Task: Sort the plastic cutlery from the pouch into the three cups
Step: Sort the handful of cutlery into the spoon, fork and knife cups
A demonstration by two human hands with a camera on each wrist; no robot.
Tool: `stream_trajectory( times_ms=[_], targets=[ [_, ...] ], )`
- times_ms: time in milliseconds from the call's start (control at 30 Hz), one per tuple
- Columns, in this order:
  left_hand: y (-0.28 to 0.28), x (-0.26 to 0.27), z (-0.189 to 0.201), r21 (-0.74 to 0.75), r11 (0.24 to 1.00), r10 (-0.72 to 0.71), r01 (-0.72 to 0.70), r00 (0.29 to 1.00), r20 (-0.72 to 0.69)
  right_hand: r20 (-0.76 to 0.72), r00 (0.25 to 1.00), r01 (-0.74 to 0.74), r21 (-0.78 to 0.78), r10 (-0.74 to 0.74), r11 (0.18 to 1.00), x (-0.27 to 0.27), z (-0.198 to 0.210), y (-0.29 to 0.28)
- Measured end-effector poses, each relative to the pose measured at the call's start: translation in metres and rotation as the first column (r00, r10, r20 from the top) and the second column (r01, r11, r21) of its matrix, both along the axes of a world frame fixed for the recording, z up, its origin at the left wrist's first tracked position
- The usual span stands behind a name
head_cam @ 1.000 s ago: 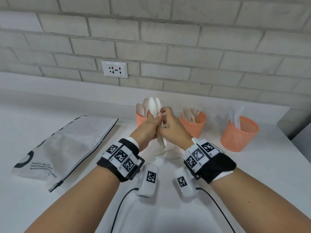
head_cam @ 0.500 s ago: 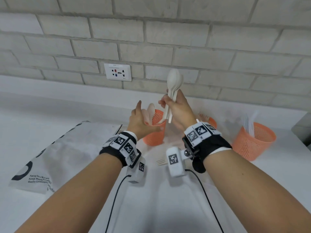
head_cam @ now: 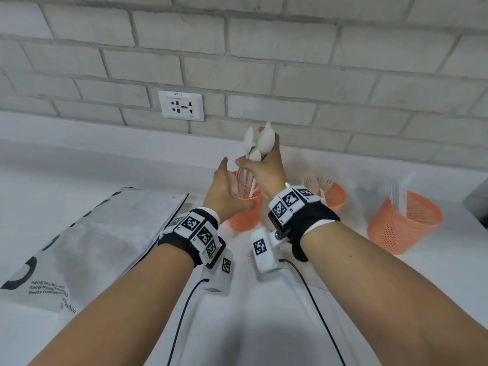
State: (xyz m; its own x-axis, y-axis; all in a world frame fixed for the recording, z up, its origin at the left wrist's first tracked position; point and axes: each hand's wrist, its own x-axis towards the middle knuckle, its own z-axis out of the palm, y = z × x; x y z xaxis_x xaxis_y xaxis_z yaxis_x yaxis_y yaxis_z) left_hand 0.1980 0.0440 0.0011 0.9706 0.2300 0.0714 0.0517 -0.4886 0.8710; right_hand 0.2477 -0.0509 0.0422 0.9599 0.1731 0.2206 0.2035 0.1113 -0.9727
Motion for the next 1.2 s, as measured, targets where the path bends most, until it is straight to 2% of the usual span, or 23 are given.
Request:
stream_trajectory(
  times_ms=[100,233,400,533,667,800,833,900,967,1000,1033,1067,1133,1200],
  targets=[
    [0.000,0.000,0.001,0.000,1.000,-0.005,0.005,1.000,-0.011,-0.010,0.999,-0.038,-0.018,0.038,0.999,0.002,0.001,0.000],
    [0.000,0.000,0.000,0.004,1.000,-0.013,0.013,0.999,-0.032,0.016,1.000,-0.019,0.016,0.018,1.000,0.003,0.003,0.000],
    [-0.001,0.001,0.000,-0.018,1.000,-0.018,0.018,0.999,-0.028,-0.007,0.998,-0.065,-0.066,0.064,0.996,0.003,0.006,-0.003],
    [-0.001,0.001,0.000,-0.039,0.999,-0.030,0.030,1.000,-0.004,0.099,0.995,0.055,-0.266,-0.030,0.962,0.004,0.010,-0.004],
    [-0.001,0.001,0.002,-0.009,1.000,-0.028,0.028,0.999,-0.039,0.216,0.976,0.109,-0.539,0.012,0.835,0.000,0.010,-0.006],
    [-0.005,-0.014,0.018,0.077,0.995,-0.056,0.061,0.996,-0.076,0.311,0.949,0.148,-0.592,0.054,0.792,-0.008,0.026,-0.027],
    [-0.006,-0.019,0.022,0.110,0.993,-0.038,0.041,0.999,-0.029,0.319,0.945,0.139,-0.595,0.073,0.792,-0.012,0.032,-0.034],
    [-0.010,-0.032,0.030,0.115,0.991,0.043,-0.068,0.976,0.214,0.294,0.946,0.067,-0.590,0.137,0.805,-0.024,0.042,-0.053],
    [-0.017,-0.046,0.035,0.042,0.987,0.114,-0.154,0.864,0.490,0.214,0.946,-0.067,-0.605,0.242,0.794,-0.040,0.048,-0.074],
    [-0.022,-0.054,0.036,0.023,0.989,0.108,-0.146,0.821,0.560,0.159,0.940,-0.133,-0.641,0.300,0.756,-0.049,0.048,-0.085],
    [-0.029,-0.060,0.036,0.033,0.995,0.059,-0.095,0.819,0.571,0.091,0.932,-0.192,-0.697,0.351,0.691,-0.056,0.045,-0.096],
    [-0.036,-0.065,0.033,0.073,0.997,-0.026,-0.015,0.851,0.524,0.006,0.922,-0.246,-0.761,0.387,0.600,-0.063,0.040,-0.107],
    [-0.047,-0.068,0.021,0.252,0.952,-0.244,0.172,0.927,0.287,-0.181,0.895,-0.345,-0.861,0.408,0.374,-0.071,0.022,-0.126],
    [-0.055,-0.064,0.002,0.433,0.847,-0.346,0.307,0.938,0.011,-0.303,0.883,-0.371,-0.918,0.359,0.138,-0.077,-0.002,-0.142]
  ],
)
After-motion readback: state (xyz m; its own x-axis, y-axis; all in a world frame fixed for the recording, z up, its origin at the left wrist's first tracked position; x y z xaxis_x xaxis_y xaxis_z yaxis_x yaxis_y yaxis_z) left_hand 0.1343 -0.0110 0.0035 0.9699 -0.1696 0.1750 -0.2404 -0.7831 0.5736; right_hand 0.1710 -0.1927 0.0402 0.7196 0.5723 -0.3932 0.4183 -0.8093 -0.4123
